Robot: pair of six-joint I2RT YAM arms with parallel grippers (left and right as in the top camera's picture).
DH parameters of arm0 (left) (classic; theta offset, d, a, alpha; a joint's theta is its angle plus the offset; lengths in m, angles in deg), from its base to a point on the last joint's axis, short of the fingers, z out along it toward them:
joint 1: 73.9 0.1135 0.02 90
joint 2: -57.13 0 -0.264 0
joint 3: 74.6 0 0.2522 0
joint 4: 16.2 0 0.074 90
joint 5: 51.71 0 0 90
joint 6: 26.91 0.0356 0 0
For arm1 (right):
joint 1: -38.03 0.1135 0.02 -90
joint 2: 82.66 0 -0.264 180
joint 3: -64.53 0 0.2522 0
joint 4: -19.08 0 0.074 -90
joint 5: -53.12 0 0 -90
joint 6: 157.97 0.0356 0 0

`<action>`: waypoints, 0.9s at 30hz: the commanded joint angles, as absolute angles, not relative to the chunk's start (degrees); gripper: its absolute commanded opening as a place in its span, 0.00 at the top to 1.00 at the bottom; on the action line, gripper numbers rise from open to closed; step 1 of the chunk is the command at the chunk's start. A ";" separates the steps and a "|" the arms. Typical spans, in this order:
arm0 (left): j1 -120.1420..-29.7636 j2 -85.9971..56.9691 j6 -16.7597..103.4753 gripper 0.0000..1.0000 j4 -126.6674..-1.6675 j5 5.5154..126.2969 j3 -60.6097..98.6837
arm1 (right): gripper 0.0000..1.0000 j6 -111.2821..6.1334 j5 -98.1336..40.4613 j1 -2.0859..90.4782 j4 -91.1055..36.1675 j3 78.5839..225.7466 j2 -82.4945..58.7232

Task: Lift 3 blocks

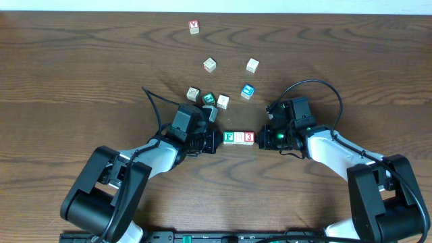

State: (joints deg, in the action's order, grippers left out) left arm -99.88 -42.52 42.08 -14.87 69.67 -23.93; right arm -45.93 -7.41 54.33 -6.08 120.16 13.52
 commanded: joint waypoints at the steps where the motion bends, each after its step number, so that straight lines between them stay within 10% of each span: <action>1: -100.14 -43.18 40.81 0.93 -14.87 72.90 -23.10 | 0.99 -48.40 -6.36 54.65 -6.04 119.89 14.00; 27: -100.12 -43.18 29.56 0.93 -14.87 72.83 -23.10 | 0.99 -49.80 -9.79 56.95 -6.72 119.89 14.00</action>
